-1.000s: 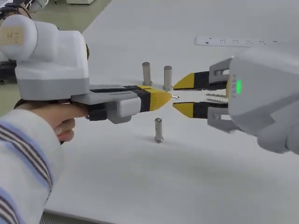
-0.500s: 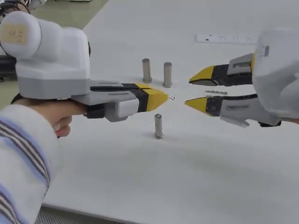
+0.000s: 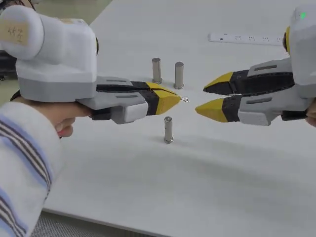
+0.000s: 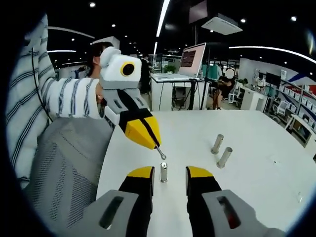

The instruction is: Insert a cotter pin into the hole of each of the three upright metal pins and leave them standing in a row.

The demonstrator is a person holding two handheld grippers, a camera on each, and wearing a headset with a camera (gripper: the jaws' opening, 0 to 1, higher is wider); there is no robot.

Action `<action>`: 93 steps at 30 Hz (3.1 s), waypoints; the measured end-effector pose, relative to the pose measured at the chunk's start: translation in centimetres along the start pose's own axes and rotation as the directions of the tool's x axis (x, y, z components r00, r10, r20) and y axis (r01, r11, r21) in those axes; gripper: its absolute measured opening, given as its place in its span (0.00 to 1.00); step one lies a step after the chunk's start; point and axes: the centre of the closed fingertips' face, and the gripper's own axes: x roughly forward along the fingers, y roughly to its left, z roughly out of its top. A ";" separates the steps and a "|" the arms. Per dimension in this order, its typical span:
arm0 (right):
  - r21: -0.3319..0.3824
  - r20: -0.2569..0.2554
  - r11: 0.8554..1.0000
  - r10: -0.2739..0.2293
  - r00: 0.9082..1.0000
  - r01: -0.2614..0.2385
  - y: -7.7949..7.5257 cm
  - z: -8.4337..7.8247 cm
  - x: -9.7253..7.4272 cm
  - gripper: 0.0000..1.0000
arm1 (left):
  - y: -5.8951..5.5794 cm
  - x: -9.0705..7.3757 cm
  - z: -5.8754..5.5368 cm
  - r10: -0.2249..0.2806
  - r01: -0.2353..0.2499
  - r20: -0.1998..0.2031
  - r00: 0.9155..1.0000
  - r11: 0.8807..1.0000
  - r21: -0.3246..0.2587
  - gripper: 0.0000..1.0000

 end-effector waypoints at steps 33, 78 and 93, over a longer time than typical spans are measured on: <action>0.143 -0.001 0.962 0.234 0.972 -0.231 4.1 -0.3 0.3 0.00 | -4.8 0.8 0.3 -0.152 0.149 -0.007 0.988 0.960 0.236 0.00; -0.018 -0.299 0.972 0.218 0.929 -0.234 2.6 -4.4 1.3 0.00 | 0.3 1.2 -3.0 -0.043 0.057 -0.076 0.996 0.980 0.190 0.25; -0.015 -0.342 0.974 0.206 0.917 -0.225 1.3 -5.6 2.3 0.00 | 2.1 1.7 -4.9 -0.038 0.063 -0.148 0.988 0.983 0.171 0.20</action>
